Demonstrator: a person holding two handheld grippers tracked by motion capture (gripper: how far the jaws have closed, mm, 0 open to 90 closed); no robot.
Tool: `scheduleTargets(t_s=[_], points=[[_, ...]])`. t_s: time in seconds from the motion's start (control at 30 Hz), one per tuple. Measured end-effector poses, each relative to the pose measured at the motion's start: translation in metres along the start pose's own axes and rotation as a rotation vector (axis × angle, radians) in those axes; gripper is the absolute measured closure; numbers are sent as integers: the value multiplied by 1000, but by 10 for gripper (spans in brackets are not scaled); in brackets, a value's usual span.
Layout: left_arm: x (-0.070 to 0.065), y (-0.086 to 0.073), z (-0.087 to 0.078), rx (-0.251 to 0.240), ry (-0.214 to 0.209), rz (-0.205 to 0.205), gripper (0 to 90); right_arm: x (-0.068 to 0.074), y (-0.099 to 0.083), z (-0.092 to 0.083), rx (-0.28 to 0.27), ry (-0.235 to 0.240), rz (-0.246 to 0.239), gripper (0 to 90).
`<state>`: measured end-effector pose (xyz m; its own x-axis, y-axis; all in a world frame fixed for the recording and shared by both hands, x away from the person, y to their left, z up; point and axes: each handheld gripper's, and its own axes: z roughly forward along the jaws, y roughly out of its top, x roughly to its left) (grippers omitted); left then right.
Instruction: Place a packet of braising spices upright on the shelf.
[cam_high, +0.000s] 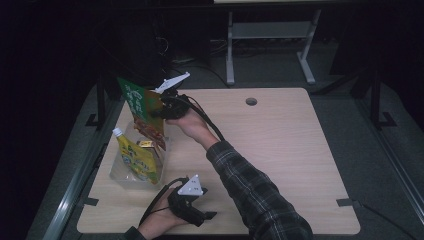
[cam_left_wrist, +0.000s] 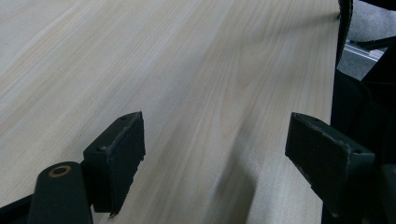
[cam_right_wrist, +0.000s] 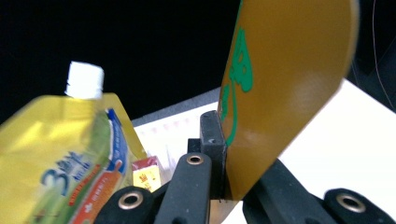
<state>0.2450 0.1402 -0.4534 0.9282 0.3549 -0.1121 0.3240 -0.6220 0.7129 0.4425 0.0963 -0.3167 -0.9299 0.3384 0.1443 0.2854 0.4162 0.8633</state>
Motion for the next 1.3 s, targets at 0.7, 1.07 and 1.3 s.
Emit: scheduleTargets(t_s=[0.7,1.07,1.3], points=[[0,0,-1,3,-4,-7,193,7,-18,11,33,-32,-31,492],[4,-1,-4,-1,6,-14,192,6,-35,-36,24,-63,-20,347],[5,0,-7,-13,14,-19,192,4,-57,-74,19,-96,-2,311]])
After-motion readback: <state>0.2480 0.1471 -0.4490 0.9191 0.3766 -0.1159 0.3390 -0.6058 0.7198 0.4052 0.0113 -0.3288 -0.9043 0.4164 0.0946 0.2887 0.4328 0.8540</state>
